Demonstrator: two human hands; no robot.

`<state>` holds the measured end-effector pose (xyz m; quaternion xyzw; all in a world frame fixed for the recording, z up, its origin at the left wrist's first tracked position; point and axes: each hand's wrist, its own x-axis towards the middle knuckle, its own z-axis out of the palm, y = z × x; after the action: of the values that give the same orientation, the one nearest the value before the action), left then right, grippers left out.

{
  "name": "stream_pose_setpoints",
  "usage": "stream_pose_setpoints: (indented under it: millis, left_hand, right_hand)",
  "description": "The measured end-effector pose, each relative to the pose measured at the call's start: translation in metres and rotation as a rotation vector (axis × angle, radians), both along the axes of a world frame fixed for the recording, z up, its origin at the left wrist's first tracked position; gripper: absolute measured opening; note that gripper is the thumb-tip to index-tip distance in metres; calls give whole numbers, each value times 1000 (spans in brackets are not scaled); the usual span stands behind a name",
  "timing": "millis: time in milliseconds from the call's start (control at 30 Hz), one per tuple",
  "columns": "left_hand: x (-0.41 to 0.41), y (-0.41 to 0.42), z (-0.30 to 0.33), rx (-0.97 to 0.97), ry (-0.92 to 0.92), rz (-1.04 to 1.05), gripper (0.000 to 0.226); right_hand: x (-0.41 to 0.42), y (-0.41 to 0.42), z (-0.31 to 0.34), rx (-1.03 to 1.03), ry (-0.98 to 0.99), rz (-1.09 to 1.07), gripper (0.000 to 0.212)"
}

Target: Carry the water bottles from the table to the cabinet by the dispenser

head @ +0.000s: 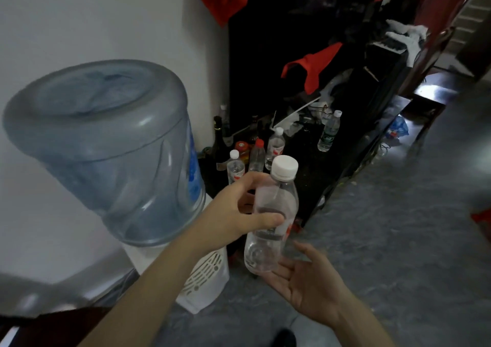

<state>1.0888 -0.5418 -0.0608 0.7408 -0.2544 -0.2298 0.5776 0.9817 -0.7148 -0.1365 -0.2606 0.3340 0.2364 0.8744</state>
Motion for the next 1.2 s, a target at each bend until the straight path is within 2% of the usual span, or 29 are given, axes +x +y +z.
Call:
stream_pose_setpoints:
  millis: [300, 467, 600, 867, 1067, 1200]
  left_hand:
    - [112, -89, -49, 72, 32, 5, 63]
    - [162, -144, -78, 158, 25, 39, 70]
    - [193, -182, -102, 167, 21, 84, 62]
    - [241, -237, -178, 147, 45, 237, 61]
    - [274, -262, -227, 152, 58, 311, 61]
    - [281, -279, -256, 167, 61, 400, 66]
  right_hand:
    - [115, -88, -56, -37, 130, -40, 61]
    - [186, -149, -91, -82, 209, -82, 38]
    - [235, -187, -128, -94, 274, -60, 38]
    - [314, -229, -190, -228, 295, -81, 32]
    - [364, -254, -233, -339, 298, -68, 36]
    - [376, -258, -252, -472, 297, -147, 22]
